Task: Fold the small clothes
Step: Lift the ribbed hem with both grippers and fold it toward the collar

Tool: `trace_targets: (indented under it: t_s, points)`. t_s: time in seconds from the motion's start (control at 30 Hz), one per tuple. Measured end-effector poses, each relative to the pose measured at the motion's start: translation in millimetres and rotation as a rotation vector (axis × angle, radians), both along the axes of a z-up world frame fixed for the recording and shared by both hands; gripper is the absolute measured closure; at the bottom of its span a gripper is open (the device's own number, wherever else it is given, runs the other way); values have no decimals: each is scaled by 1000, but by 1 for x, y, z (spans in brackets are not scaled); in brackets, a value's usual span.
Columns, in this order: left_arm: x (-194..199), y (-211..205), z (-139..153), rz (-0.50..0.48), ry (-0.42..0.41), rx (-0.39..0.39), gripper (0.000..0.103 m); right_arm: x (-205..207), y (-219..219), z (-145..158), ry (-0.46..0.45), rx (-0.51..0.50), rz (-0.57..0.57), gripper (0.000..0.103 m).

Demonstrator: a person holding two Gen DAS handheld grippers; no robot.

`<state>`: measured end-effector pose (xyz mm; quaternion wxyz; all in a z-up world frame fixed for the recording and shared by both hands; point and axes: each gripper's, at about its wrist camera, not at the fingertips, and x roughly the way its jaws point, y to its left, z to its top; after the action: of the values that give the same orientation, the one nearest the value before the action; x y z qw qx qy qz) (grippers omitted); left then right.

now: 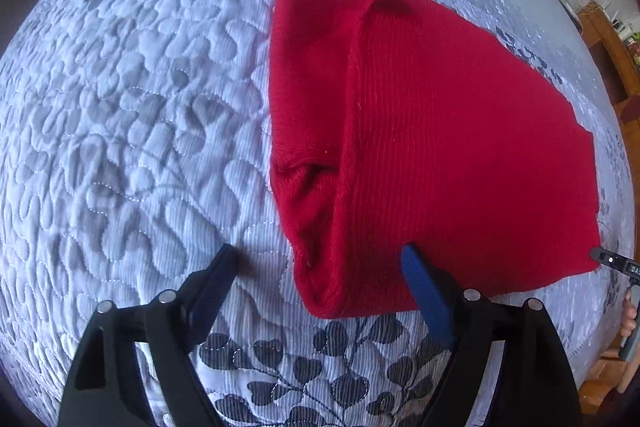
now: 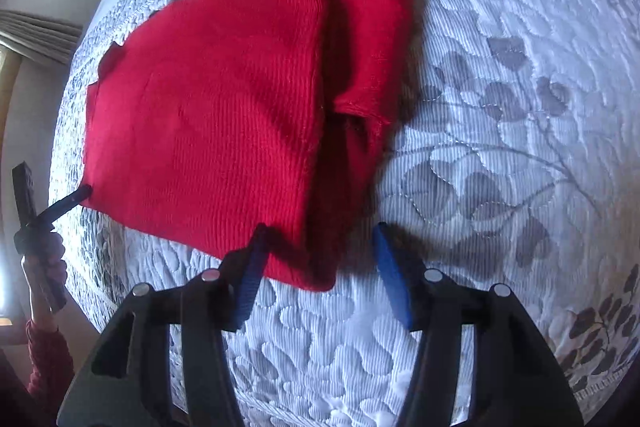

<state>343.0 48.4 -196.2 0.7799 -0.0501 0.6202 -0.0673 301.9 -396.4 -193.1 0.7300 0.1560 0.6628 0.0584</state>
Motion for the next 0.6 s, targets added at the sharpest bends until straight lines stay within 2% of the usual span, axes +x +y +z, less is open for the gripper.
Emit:
trace_targets:
  t_s: [0.03,0.1,0.13,0.2,0.27,0.3,0.33,0.37,0.6]
  points:
    - [3,-3,0,-1,3,-7,20,2,-1,-1,0,2,-3,47]
    - [6,-10,0,-6,16,-30,33,3,6,-1,-9,-11,12,49]
    - [7,-13,0,-8,25,-47,48,4,11,-1,-11,-5,26,54]
    - [9,-18,-1,-2,35,-44,58,4,14,-3,-9,7,32,68]
    - [13,-19,-4,16,51,-60,73,5,17,-6,-5,32,29,91]
    - [14,-17,-5,36,62,-80,80,5,16,-7,-1,41,17,91]
    - [14,-14,-6,52,71,-107,91,5,15,-6,0,43,13,92]
    - [13,-12,-5,74,81,-135,92,4,15,-4,-5,43,14,93]
    - [-13,-14,24,63,38,-124,93,-19,6,33,-58,58,46,94]
